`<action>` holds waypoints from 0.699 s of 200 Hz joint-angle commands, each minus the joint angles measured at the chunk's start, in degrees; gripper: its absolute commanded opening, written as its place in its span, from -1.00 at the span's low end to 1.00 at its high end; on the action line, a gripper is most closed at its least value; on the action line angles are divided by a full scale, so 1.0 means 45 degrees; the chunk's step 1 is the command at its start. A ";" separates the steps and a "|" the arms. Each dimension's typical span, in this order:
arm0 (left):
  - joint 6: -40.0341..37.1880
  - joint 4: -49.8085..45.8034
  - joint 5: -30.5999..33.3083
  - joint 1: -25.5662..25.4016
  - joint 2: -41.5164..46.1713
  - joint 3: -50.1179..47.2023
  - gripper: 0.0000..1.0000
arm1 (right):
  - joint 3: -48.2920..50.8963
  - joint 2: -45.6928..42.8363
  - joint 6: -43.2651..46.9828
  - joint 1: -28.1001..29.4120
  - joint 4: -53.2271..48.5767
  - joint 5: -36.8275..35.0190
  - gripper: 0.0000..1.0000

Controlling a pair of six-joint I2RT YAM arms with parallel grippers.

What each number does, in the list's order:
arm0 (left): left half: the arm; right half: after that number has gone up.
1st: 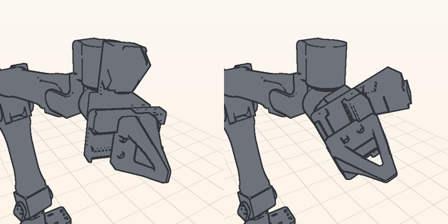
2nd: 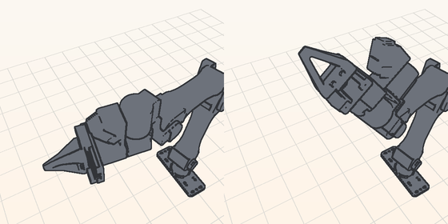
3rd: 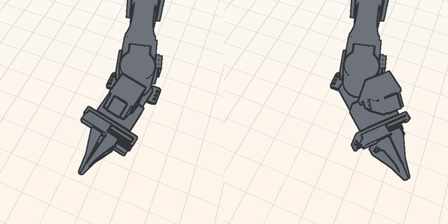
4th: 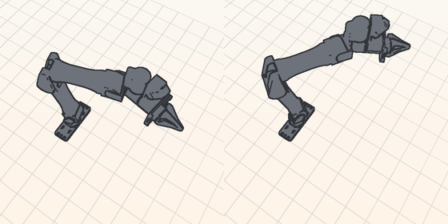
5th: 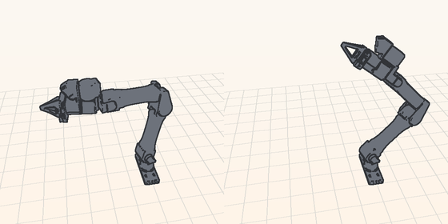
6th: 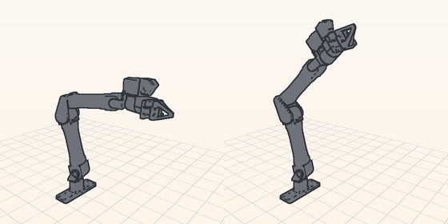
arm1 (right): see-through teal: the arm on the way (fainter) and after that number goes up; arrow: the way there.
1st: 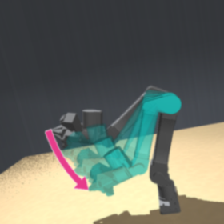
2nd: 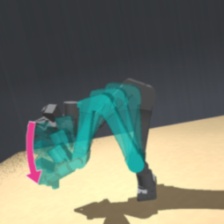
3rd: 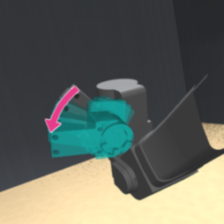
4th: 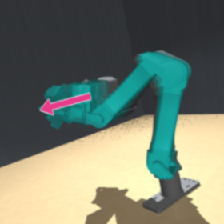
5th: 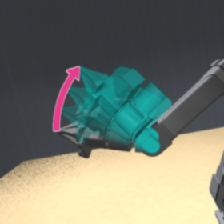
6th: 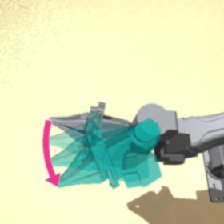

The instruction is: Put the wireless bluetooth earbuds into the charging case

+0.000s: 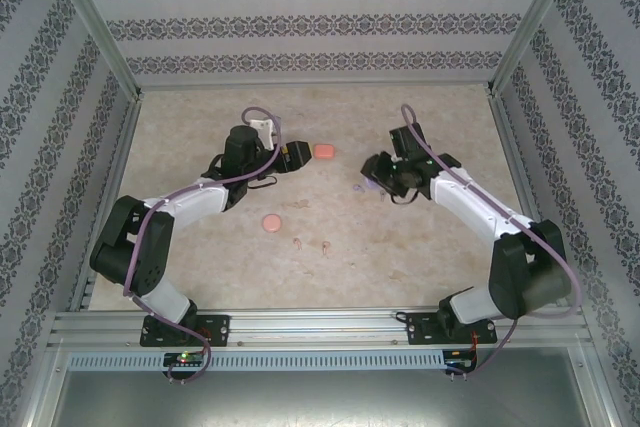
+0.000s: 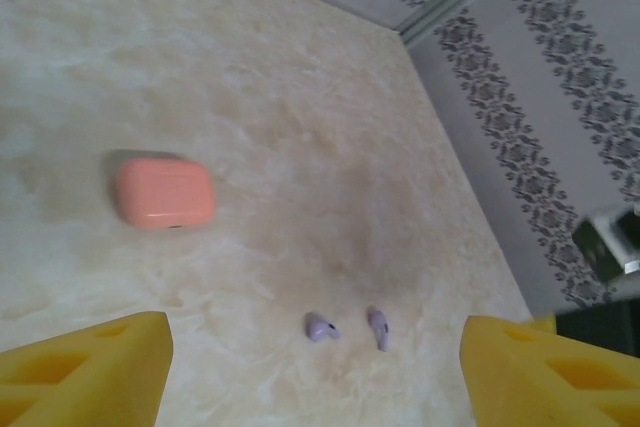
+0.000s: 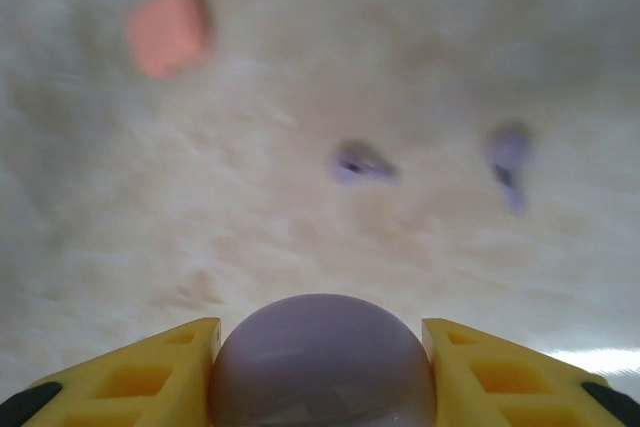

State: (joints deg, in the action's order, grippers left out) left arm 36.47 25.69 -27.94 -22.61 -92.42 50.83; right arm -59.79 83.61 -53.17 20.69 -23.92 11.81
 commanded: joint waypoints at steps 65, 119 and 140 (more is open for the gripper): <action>0.0288 0.5931 -0.0046 -0.0997 -0.0900 -0.1385 0.47 | -0.2692 0.1818 -0.5624 0.1386 0.2444 -0.1326 -0.24; 0.0500 0.6843 -0.0079 -0.1352 -0.1509 -0.1096 0.32 | -0.3175 0.2149 -0.6656 0.1787 0.2517 -0.1797 -0.24; 0.0535 0.6946 -0.0047 -0.1438 -0.1642 -0.0940 0.29 | -0.3294 0.2312 -0.6740 0.1911 0.2559 -0.1767 -0.24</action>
State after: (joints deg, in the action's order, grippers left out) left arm 38.02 51.92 -28.25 -28.12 -98.72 45.12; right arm -72.75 92.49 -81.17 28.40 -13.37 5.58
